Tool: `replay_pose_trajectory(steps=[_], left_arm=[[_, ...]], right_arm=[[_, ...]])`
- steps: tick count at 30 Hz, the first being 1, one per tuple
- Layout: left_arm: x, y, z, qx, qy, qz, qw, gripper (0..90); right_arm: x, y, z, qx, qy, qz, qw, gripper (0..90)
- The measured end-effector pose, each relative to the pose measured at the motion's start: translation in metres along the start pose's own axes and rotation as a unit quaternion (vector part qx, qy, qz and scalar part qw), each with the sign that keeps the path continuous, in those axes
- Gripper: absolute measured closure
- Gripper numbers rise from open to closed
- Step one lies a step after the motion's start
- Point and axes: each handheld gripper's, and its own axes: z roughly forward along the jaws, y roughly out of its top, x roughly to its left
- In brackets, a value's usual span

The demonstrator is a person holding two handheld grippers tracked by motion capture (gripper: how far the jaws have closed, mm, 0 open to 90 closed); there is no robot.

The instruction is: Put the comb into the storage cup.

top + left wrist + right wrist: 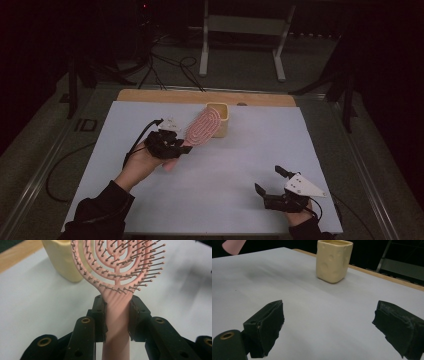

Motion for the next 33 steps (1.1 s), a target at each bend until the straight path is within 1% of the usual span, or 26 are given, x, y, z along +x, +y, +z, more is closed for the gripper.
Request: replay_pose_trajectory(steps=[1, 2, 3, 7, 9, 10, 11, 13, 15, 16, 17, 19, 20, 22, 23, 24, 26, 27, 29, 30, 31, 33], left_arm=[[0.0, 0.001, 0.0, -0.005, 0.001, 0.0, 1.0, 70.5], [0.0, 0.003, 0.0, -0.008, 0.008, 0.001, 0.9999, 70.5], [0.001, 0.004, 0.001, -0.007, 0.005, 0.0, 1.0, 70.5], [-0.001, 0.011, 0.002, -0.011, 0.011, 0.006, 0.9999, 70.5], [0.0, 0.013, 0.002, -0.014, 0.008, 0.003, 0.9999, 70.5], [-0.001, 0.015, 0.002, -0.017, 0.015, 0.005, 0.9997, 70.5], [0.0, 0.017, 0.002, -0.02, 0.017, 0.006, 0.9996, 70.5], [0.001, 0.021, 0.002, -0.029, 0.025, 0.003, 0.9993, 70.5], [0.001, 0.024, 0.002, -0.035, 0.022, 0.0, 0.9991, 70.5], [0.001, 0.026, 0.002, -0.037, 0.027, 0.001, 0.999, 70.5], [0.002, 0.028, 0.003, -0.036, 0.026, 0.001, 0.999, 70.5], [0.002, 0.031, 0.004, -0.041, 0.033, 0.002, 0.9986, 70.5], [0.003, 0.033, 0.005, -0.038, 0.028, 0.0, 0.9989, 70.5], [0.002, 0.037, 0.005, -0.04, 0.034, 0.005, 0.9986, 70.5], [0.002, 0.039, 0.006, -0.04, 0.03, 0.005, 0.9987, 70.5], [0.002, 0.041, 0.006, -0.043, 0.035, 0.007, 0.9985, 70.5], [0.002, 0.046, 0.006, -0.047, 0.033, 0.005, 0.9984, 70.5], [0.002, 0.048, 0.006, -0.05, 0.036, 0.005, 0.9981, 70.5], [0.002, 0.052, 0.006, -0.052, 0.034, 0.007, 0.998, 70.5], [0.002, 0.054, 0.007, -0.057, 0.038, 0.005, 0.9976, 70.5], [0.002, 0.056, 0.007, -0.059, 0.032, 0.003, 0.9978, 70.5], [0.001, 0.06, 0.008, -0.063, 0.037, 0.005, 0.9973, 70.5]], right_arm=[[0.0, 0.0, 0.0, -0.001, 0.0, 0.001, 1.0, 9.2], [0.0, 0.0, 0.0, -0.002, 0.0, 0.002, 1.0, 9.2], [0.0, 0.0, 0.0, -0.001, 0.0, 0.001, 1.0, 9.2], [0.0, 0.0, 0.0, -0.002, 0.0, 0.001, 1.0, 9.2], [-0.001, 0.0, 0.001, -0.003, 0.0, 0.001, 1.0, 9.2], [0.0, 0.0, 0.0, -0.002, 0.002, 0.003, 1.0, 9.2], [0.0, 0.0, 0.0, -0.001, 0.001, -0.002, 1.0, 9.2], [0.0, 0.0, 0.001, -0.002, 0.0, 0.0, 1.0, 9.2], [0.0, 0.0, 0.001, 0.0, 0.001, 0.001, 1.0, 9.2], [0.0, 0.0, 0.001, 0.0, 0.001, 0.0, 1.0, 9.2], [0.0, 0.0, 0.001, 0.0, 0.001, 0.0, 1.0, 9.2], [-0.001, 0.0, 0.001, -0.002, 0.0, 0.001, 1.0, 9.2], [-0.001, 0.0, 0.001, -0.002, 0.001, 0.0, 1.0, 9.2], [0.0, -0.001, 0.001, 0.001, 0.002, 0.0, 1.0, 9.2], [0.0, 0.0, 0.001, 0.0, 0.001, 0.0, 1.0, 9.2], [0.0, 0.0, 0.001, -0.001, 0.001, 0.001, 1.0, 9.2], [0.0, 0.0, 0.001, -0.002, 0.002, 0.002, 1.0, 9.2], [0.0, -0.001, 0.001, 0.001, 0.002, -0.002, 1.0, 9.2], [0.0, 0.0, 0.001, 0.0, 0.002, 0.0, 1.0, 9.2], [0.0, 0.0, 0.001, -0.001, 0.001, 0.0, 1.0, 9.2], [0.0, 0.0, 0.001, -0.002, 0.001, 0.001, 1.0, 9.2], [0.0, 0.0, 0.0, 0.0, 0.0, -0.002, 1.0, 9.2]])
